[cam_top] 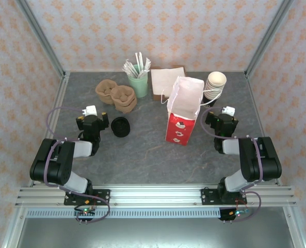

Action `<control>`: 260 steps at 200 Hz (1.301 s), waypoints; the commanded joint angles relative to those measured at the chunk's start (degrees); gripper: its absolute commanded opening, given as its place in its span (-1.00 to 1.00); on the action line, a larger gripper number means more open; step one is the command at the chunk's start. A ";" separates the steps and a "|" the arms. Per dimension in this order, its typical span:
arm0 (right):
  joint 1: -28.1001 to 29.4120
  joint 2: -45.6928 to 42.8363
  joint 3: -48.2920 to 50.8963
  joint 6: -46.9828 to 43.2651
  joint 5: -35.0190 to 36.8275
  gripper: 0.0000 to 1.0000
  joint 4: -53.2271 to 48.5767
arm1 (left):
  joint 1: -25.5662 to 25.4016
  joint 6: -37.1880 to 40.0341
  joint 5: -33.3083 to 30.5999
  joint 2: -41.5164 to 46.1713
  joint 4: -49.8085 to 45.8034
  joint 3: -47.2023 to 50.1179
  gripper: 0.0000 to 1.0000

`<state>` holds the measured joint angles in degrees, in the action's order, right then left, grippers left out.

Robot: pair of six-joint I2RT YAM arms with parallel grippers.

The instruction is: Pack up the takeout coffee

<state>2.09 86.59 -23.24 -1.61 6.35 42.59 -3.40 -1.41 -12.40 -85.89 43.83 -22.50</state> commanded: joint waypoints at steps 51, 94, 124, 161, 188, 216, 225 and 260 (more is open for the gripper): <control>-0.15 -24.04 -5.15 6.28 9.17 0.99 -27.47 | -2.69 -1.59 -8.27 23.78 -17.47 -0.53 1.00; -0.25 -31.12 -23.37 23.02 13.17 0.99 -58.55 | -3.16 -22.06 -13.31 36.91 -55.47 -17.59 1.00; -0.29 -24.51 -37.44 28.77 5.99 0.95 -70.76 | -3.17 -23.59 -8.38 34.26 -65.46 -25.78 1.00; -0.26 -10.54 -50.95 28.06 -0.29 0.83 -76.20 | -3.15 -24.43 4.97 29.99 -70.98 -33.02 1.00; -0.42 -1.64 -60.84 26.77 -3.06 0.66 -80.72 | -3.38 -24.74 12.05 27.70 -72.44 -36.07 1.00; -0.69 4.25 -68.08 26.74 -4.06 0.60 -84.09 | -3.85 -24.78 13.63 26.99 -74.52 -37.92 1.00; -0.90 5.61 -69.50 26.91 -4.86 0.59 -84.35 | -3.93 -24.86 13.85 27.08 -75.00 -38.14 1.00; -1.89 10.33 -74.29 27.35 -6.99 0.38 -86.19 | -3.99 -25.22 14.50 28.85 -76.02 -37.93 1.00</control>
<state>1.30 94.28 -93.76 25.30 1.41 -39.55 -7.14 -25.71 0.27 -58.85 -29.21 -59.22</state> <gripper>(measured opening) 0.722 0.999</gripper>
